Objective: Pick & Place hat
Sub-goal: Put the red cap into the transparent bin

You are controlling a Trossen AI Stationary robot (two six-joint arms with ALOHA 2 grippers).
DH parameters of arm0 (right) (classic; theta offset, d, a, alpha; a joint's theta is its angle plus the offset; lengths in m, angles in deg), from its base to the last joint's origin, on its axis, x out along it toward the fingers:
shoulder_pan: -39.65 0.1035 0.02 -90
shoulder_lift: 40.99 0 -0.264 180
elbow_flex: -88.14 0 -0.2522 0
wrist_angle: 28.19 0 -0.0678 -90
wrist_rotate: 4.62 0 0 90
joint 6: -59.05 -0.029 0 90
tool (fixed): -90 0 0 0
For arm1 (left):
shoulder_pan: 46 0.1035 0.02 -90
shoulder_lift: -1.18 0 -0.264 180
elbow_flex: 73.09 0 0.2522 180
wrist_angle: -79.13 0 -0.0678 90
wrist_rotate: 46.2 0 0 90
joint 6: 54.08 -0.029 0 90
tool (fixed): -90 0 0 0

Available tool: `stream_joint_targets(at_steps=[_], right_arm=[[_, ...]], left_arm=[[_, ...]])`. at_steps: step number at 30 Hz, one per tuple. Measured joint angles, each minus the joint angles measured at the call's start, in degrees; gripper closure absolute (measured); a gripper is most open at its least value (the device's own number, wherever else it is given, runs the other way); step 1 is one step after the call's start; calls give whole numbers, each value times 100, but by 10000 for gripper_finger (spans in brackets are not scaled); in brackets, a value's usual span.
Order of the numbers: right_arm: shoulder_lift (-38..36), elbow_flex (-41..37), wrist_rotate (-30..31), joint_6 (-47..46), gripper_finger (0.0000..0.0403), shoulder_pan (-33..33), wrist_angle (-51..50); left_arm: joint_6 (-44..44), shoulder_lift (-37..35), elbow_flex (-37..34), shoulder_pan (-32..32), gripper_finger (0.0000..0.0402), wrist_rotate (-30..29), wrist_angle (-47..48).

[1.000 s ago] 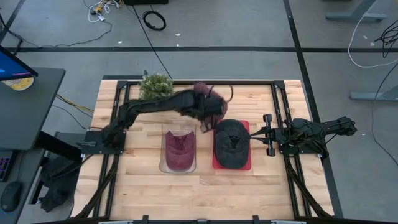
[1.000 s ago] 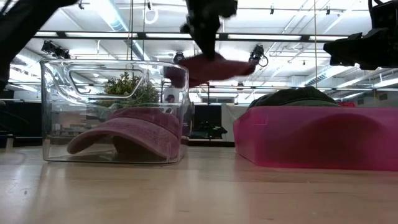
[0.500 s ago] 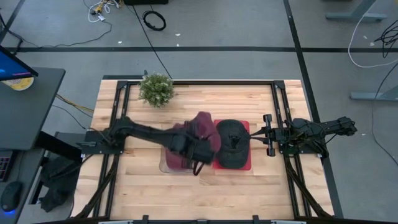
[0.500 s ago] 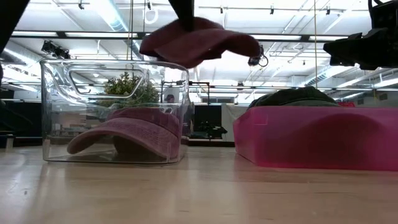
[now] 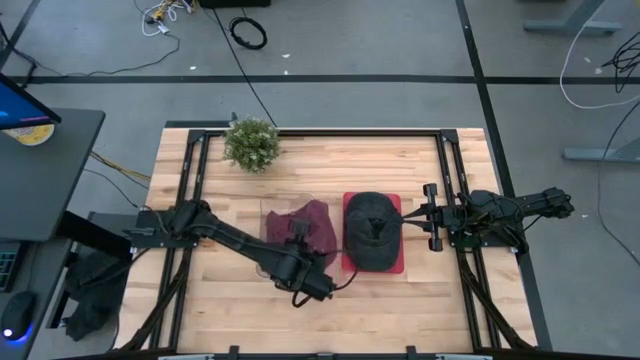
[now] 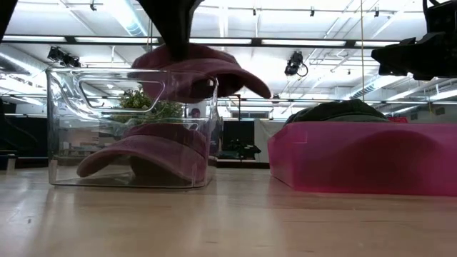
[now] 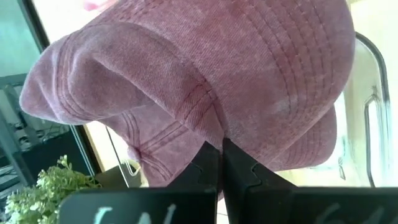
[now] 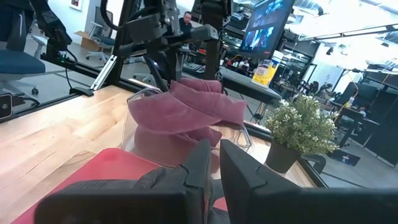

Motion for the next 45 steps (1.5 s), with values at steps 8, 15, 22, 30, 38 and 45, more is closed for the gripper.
stream_joint_targets(at_steps=[8,15,22,30,38,45], right_arm=[[0,0,-2,2,364,1,0],[0,0,-2,1,364,0,0],[0,0,0,1,364,1,0],[0,0,-2,2,364,-1,0],[0,0,-2,2,364,1,0],[0,0,0,0,364,0,0]], left_arm=[[120,-2,-14,-487,399,-526,-2],[35,-107,-19,-725,400,-974,-7],[313,-689,-983,-699,400,-1384,-16],[895,-1851,-2604,-855,400,-1285,-758],[544,-1949,-2790,-1017,400,-948,-1265],[305,-1941,-2790,-998,400,-687,-1427]])
